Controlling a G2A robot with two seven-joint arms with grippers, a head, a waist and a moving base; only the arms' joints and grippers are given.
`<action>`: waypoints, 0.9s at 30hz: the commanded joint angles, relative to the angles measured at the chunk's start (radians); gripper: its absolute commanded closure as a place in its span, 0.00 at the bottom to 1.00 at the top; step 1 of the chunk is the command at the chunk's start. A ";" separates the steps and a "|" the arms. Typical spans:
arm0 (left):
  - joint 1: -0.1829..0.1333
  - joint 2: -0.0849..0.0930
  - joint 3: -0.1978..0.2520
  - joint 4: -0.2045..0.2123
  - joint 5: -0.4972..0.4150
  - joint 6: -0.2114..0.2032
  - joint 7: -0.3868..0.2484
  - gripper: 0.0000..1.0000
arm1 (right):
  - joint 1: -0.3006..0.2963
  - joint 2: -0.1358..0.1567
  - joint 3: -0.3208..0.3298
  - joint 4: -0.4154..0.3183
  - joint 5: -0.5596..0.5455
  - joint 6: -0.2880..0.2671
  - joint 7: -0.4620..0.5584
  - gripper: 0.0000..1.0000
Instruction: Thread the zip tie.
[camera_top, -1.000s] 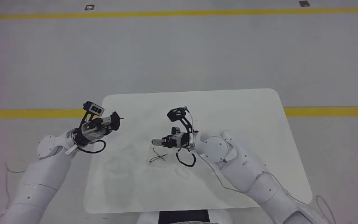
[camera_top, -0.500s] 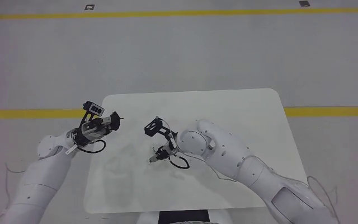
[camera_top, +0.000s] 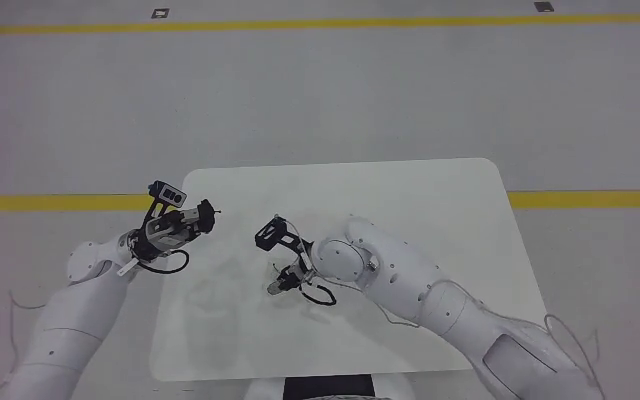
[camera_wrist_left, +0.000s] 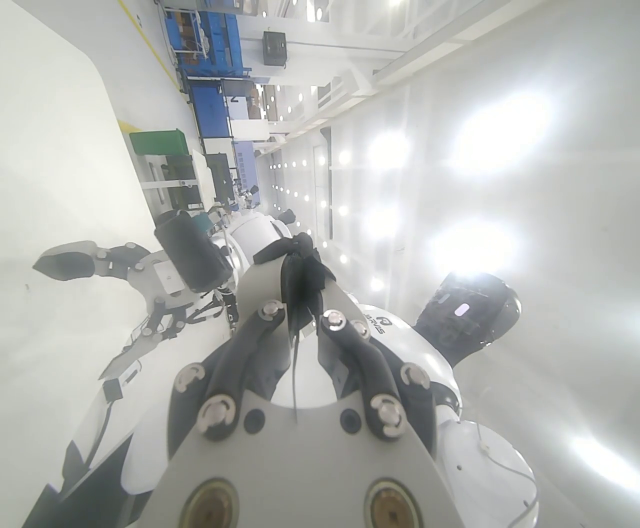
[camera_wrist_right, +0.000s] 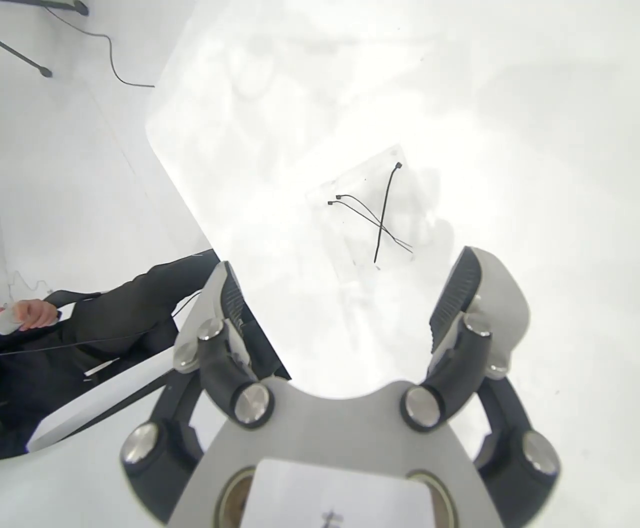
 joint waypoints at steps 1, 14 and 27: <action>0.000 0.000 0.000 0.000 0.000 0.000 0.000 1.00 | 0.029 -0.023 -0.034 0.034 -0.003 0.007 -0.009 0.00; 0.000 0.000 0.000 0.000 0.000 0.000 0.000 1.00 | 0.123 -0.155 -0.156 0.286 0.046 -0.003 -0.046 0.00; 0.000 0.000 0.000 0.000 0.000 0.000 0.000 1.00 | 0.128 -0.179 -0.166 0.327 0.032 0.015 -0.069 0.00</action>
